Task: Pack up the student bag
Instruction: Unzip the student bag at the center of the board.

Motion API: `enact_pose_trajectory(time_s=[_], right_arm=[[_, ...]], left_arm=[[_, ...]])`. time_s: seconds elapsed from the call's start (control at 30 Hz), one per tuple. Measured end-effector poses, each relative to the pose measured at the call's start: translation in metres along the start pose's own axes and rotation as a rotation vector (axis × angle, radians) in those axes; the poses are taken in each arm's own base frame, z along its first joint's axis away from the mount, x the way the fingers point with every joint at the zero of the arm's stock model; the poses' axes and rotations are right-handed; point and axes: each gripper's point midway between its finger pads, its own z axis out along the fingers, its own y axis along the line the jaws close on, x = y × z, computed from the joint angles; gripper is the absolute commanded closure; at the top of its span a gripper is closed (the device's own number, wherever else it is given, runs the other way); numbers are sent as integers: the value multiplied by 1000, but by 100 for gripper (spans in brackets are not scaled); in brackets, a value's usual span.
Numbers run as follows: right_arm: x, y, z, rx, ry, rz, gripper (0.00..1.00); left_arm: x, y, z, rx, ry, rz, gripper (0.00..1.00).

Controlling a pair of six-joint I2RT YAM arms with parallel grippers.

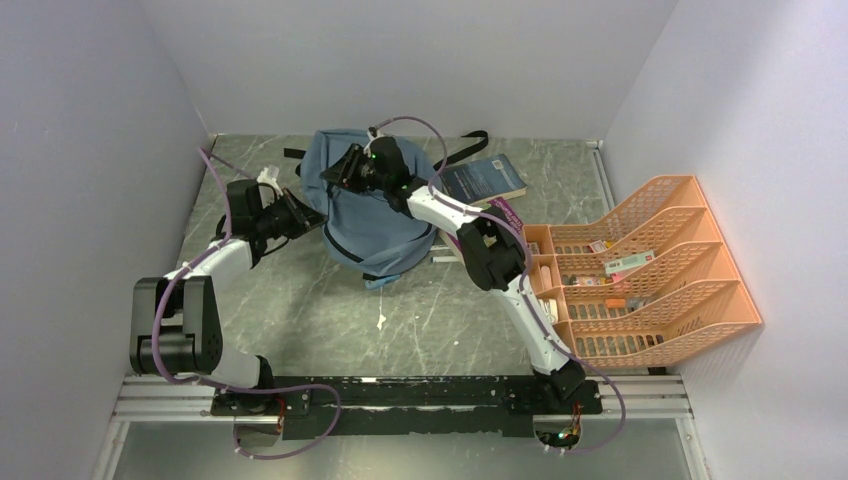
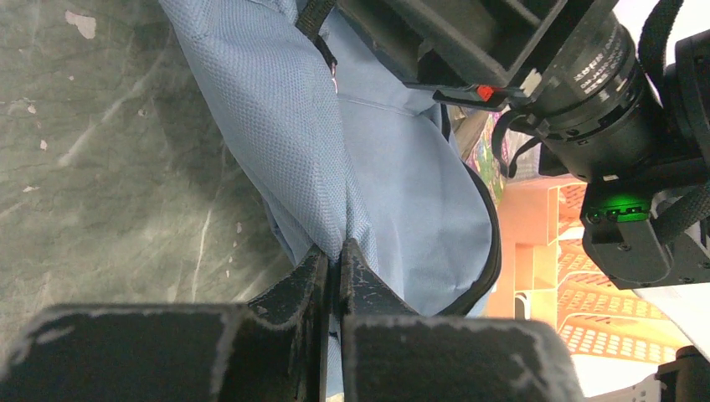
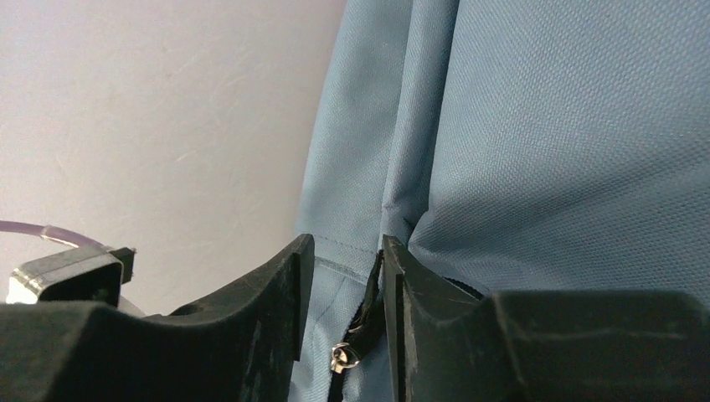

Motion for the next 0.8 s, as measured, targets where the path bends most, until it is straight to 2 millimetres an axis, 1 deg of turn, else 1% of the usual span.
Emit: enact_pose_trajectory(time_s=[0.13, 0.23, 0.3, 0.4, 0.43, 0.63, 0.67, 0.7, 0.77, 0.8], right_arm=[[7, -4, 2, -8, 20, 2, 66], [11, -7, 4, -6, 33, 4, 72], [12, -9, 4, -5, 36, 5, 80], [14, -12, 5, 0, 39, 7, 98], [14, -13, 5, 1, 40, 7, 100], [16, -15, 4, 0, 40, -2, 100], [18, -18, 2, 5, 43, -6, 100], [20, -20, 0, 9, 46, -10, 100], [23, -22, -4, 16, 55, -15, 100], [25, -22, -6, 15, 61, -20, 100]], left_arm=[[0, 0, 0, -1, 1, -1, 95], [2, 2, 1, -4, 5, -5, 95], [2, 3, 1, -5, 7, -6, 95], [2, 3, 1, -5, 7, -6, 95], [2, 3, 1, -5, 7, -6, 95], [3, 4, 2, -10, 8, -8, 95], [3, 5, 2, -16, 9, -12, 90], [3, 7, 2, -24, 10, -21, 83], [2, 14, 1, -39, 7, -41, 58], [1, 16, 1, -44, 7, -54, 49]])
